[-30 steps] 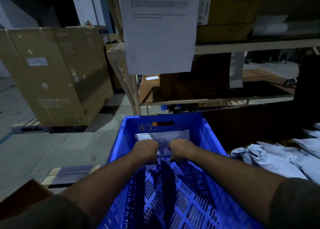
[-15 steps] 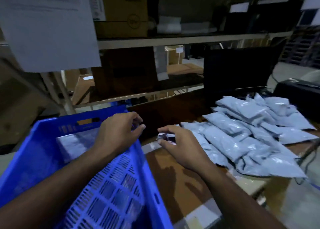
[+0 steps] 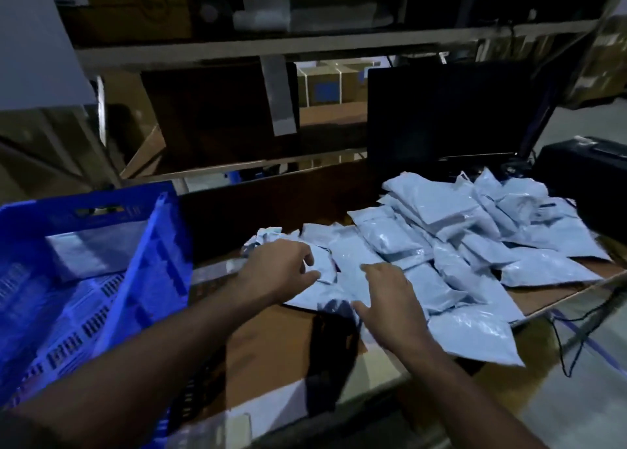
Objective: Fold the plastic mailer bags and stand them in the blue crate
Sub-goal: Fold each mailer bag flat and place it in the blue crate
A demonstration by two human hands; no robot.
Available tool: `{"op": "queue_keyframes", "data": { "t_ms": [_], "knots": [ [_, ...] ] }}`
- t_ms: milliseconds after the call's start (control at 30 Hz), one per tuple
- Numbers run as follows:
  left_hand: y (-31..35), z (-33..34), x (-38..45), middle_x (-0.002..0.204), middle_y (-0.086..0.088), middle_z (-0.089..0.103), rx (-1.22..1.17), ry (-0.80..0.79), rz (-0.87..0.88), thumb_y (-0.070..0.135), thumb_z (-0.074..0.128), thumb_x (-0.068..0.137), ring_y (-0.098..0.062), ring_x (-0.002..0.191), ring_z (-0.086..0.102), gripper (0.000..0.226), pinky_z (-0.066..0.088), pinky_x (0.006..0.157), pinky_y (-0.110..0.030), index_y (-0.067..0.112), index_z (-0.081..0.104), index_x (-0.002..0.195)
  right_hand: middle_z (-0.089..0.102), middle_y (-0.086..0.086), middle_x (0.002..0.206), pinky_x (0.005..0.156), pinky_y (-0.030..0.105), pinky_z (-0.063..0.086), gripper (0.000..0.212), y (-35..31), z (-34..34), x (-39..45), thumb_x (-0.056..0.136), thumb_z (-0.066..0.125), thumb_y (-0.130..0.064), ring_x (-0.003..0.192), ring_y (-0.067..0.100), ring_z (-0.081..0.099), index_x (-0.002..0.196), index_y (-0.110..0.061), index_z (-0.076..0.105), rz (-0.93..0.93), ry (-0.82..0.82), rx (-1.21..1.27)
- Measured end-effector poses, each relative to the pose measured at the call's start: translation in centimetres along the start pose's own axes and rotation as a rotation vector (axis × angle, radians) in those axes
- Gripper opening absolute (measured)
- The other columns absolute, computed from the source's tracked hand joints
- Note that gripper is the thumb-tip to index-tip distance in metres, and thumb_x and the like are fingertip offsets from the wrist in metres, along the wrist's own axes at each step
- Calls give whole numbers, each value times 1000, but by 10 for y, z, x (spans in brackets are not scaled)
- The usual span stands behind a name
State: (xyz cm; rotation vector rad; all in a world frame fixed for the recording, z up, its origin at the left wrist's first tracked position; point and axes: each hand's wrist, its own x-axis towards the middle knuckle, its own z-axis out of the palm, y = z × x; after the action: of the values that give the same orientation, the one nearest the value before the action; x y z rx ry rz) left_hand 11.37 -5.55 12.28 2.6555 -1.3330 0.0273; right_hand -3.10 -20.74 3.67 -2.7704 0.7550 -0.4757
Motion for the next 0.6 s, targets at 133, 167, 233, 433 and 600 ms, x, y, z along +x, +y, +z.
{"op": "queue_keyframes", "data": {
  "t_ms": [133,167,233,433,600],
  "knots": [
    [27,37,0,101,11,73,-84,-36,-107,51,63,94,-12,97,66,27,54,78,-32,30,68,109,47,11,145,113,42,34,72,14,17,3,82,74,-47,135,31,41,143,-18,48,-42,-37,-74],
    [31,43,-2,101,11,74,-81,-46,-128,51,63,94,-12,97,66,27,53,78,-31,30,69,110,49,12,144,111,44,36,74,16,20,2,78,77,-48,133,32,44,141,-18,51,-43,-43,-84],
    [35,54,-6,103,10,74,-90,-49,-176,51,62,94,-12,99,66,28,51,77,-29,30,69,112,56,13,137,104,47,44,78,19,25,1,68,86,-47,126,34,52,134,-17,58,-51,-32,-79],
    [40,67,-9,103,12,74,-195,-1,-278,49,63,94,-9,97,66,27,44,70,-27,31,69,114,59,8,136,96,43,48,59,34,24,12,79,74,-18,122,30,55,136,-17,58,-151,28,-29],
    [36,75,-12,94,16,72,-380,73,-336,45,64,94,-3,89,65,20,55,77,-29,32,72,105,61,7,136,98,43,48,50,30,10,8,90,64,-12,124,26,57,139,-16,56,-131,165,41]
  ]
}}
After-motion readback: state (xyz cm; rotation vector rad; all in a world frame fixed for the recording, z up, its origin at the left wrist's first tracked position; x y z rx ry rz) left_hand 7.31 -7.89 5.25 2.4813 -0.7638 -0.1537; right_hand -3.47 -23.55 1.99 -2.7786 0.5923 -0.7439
